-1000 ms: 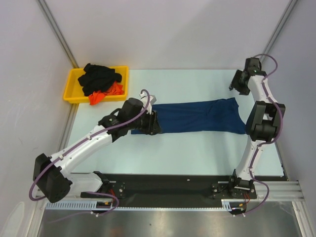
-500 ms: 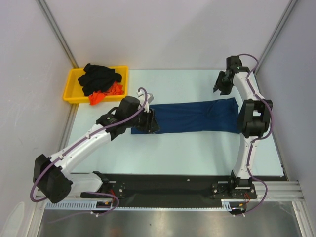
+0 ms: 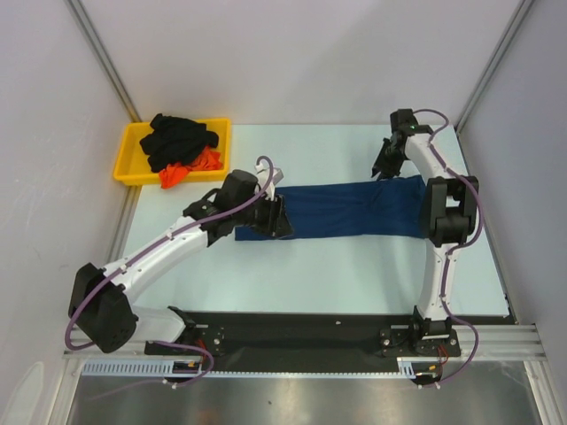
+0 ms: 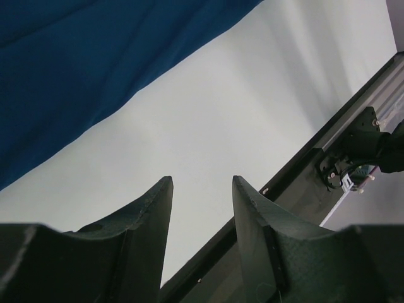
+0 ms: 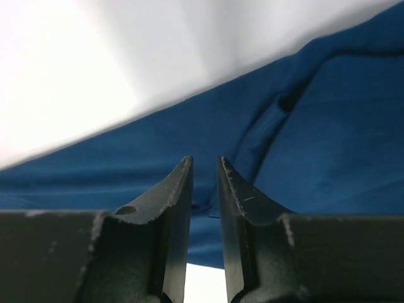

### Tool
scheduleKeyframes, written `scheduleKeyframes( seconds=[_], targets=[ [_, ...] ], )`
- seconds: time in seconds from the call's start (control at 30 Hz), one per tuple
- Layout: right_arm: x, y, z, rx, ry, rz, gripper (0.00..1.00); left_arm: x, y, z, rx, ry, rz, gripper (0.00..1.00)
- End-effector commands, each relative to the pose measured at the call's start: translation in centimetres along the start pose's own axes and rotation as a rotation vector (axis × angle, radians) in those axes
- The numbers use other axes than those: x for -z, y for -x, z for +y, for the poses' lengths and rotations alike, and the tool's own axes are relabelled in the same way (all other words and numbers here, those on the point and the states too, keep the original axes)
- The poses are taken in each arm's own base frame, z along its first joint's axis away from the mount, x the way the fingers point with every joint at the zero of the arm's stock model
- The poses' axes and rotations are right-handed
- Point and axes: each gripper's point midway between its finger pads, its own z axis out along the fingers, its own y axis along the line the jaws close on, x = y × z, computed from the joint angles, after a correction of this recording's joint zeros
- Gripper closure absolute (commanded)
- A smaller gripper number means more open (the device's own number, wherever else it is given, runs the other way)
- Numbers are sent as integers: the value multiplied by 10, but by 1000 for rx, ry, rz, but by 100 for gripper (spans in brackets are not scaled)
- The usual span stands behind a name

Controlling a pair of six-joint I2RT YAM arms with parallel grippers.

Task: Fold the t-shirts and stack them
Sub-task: Fold the tshirt

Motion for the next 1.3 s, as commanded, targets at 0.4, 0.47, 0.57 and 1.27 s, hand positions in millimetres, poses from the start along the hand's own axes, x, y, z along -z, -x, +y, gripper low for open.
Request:
scheduleKeyframes(
  seconds=[0.4,0.47,0.57,1.27],
  targets=[
    [-21,-6,-28,-117,-124,25,66,23,14,9,-6,-23,-79,52],
    [-23,-4,-29,-117,-120,18,64,23,13,10,-3,-23,-78,52],
    [-29,-3,-32,-130,-120,26,59,23,12,13,5,-27,-76,52],
    [-47,5,-36,-91,-112,30,64,24,15,21,31,-15,-74,52]
  ],
)
